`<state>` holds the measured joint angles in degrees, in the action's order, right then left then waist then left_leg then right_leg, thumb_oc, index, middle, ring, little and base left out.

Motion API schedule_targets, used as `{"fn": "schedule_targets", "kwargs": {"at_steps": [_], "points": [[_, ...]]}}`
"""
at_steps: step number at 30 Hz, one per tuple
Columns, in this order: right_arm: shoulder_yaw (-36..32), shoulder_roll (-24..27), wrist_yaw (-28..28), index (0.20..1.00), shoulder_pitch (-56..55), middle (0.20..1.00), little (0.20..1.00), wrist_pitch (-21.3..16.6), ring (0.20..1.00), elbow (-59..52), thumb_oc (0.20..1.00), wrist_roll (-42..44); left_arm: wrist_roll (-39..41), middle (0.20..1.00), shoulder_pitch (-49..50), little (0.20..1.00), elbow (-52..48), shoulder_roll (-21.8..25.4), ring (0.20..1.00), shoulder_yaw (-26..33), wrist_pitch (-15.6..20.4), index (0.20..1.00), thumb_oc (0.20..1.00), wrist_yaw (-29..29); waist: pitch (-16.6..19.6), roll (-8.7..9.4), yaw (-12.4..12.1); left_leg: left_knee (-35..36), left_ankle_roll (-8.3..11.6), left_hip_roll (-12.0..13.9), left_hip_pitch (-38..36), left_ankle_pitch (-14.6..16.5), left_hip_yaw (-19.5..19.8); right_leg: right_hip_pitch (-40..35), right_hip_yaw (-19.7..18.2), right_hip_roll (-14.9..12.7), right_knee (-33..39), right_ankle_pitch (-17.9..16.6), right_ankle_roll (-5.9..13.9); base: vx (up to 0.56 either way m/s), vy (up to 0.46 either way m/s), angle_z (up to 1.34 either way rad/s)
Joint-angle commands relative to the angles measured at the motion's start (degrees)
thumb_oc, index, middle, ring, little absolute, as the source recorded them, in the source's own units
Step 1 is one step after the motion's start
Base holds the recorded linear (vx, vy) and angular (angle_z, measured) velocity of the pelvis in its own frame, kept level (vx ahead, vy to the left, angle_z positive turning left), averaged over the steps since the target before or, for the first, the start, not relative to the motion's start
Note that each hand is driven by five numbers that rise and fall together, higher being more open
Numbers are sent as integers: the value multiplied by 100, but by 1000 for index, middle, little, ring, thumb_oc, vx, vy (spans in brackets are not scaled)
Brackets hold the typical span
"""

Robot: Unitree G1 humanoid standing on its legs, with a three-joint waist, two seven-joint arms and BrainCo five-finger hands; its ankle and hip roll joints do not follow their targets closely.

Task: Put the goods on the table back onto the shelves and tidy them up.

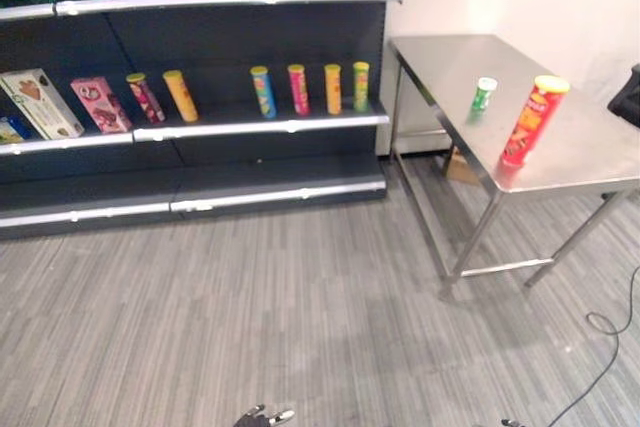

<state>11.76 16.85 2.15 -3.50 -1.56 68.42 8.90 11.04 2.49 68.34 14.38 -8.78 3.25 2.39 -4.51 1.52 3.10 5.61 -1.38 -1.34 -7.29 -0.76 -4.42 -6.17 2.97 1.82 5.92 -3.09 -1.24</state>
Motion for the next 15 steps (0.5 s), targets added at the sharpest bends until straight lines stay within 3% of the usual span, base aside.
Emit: {"fn": "schedule_targets", "kwargs": {"at_steps": [1, 15], "points": [[111, 133, 23, 1000, 304, 1000, 1000, -118, 1000, 101, 1000, 30, -124, 1000, -372, 1000, 230, 153, 1000, -201, 159, 1000, 1000, -28, -66, -62, 116, -61, 406, 296, -64, 435, -81, -22, 25, -357, -92, 690, 640, 0, 0, 0], [148, 175, -19, 1000, 336, 1000, 1000, -116, 1000, 152, 1000, 5, -577, 1000, -405, 1000, 284, 183, 1000, -376, 145, 1000, 1000, -25, -52, -65, 128, -61, 402, 306, -76, 465, -128, -30, 19, -376, -92, 689, 662, 0, 0, 0]]}}
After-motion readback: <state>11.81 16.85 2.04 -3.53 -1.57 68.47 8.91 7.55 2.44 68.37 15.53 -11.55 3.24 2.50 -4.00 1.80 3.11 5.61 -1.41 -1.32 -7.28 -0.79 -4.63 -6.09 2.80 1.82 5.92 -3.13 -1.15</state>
